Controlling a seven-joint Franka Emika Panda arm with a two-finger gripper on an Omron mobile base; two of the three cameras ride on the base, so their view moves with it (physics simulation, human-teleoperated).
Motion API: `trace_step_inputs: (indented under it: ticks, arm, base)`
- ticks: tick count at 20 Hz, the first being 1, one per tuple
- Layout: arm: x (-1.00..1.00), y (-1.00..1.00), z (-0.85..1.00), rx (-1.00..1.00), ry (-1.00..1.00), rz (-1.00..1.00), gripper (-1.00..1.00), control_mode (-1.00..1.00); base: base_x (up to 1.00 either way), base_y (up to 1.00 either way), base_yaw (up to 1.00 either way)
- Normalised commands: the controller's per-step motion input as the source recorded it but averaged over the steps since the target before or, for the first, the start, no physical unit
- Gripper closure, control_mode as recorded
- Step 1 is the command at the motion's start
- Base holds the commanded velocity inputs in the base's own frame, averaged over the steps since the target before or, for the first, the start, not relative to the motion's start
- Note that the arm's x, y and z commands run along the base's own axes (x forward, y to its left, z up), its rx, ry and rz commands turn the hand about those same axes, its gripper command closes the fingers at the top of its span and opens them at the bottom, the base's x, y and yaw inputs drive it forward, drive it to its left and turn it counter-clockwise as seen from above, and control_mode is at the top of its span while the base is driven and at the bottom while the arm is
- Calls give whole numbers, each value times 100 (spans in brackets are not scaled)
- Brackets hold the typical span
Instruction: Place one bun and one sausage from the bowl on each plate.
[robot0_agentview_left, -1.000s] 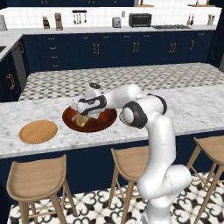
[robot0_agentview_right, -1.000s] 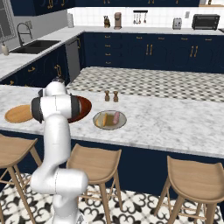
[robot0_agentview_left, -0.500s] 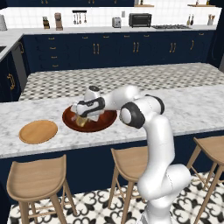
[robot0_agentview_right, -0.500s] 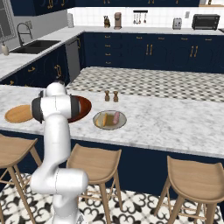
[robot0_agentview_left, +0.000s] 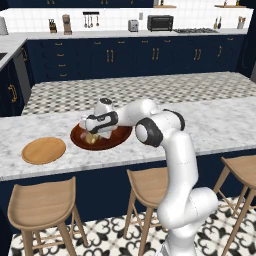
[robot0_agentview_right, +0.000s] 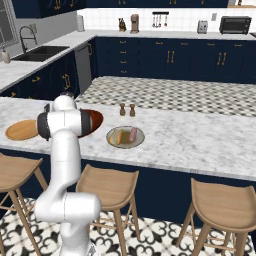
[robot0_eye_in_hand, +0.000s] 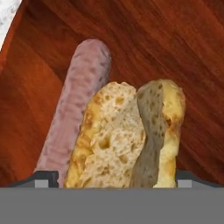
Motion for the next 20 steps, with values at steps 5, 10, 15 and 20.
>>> trace_step_inputs:
  ticks: [5, 10, 15, 20]
  arm:
    - [7, 6, -16, 0, 1, 0, 100, -100]
    - [-1, -1, 0, 0, 0, 0, 100, -100]
    - [-43, -19, 36, 0, 0, 0, 100, -100]
    - [-35, 62, 59, -3, 0, 7, 100, -100]
  base:
    - [0, 0, 0]
    - [0, 0, 0]
    - [0, 0, 0]
    - [0, 0, 0]
